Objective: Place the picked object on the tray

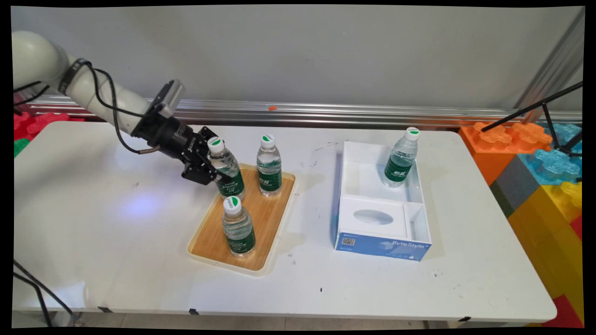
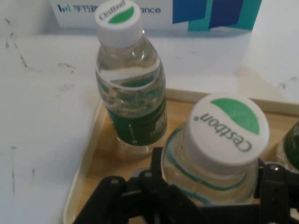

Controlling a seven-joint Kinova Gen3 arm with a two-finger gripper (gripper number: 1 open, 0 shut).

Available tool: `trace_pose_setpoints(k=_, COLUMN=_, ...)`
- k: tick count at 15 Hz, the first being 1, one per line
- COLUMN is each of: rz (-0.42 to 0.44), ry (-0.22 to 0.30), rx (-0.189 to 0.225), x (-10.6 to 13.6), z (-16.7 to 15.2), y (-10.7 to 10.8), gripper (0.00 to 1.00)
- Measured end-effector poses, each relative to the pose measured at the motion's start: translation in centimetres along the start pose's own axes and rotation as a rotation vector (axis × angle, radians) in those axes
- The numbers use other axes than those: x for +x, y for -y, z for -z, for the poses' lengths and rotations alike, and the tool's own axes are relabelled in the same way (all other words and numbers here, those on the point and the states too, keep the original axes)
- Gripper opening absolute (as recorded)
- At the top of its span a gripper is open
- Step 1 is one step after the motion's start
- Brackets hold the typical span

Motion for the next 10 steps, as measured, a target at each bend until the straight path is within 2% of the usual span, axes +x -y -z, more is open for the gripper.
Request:
trace_pose_setpoints(k=7, rz=-0.063, ry=0.02, rx=-0.013, x=-1.6, z=-1.5, y=1.3, gripper=0.0)
trace_pose_setpoints(k=8, rz=-0.068, ry=0.019, rx=-0.013, x=-1.7, z=-1.7, y=1.5, gripper=1.0)
trace_pose_setpoints(k=10, rz=-0.073, ry=0.02, rx=-0.013, x=-1.8, z=-2.1, y=1.7, gripper=1.0)
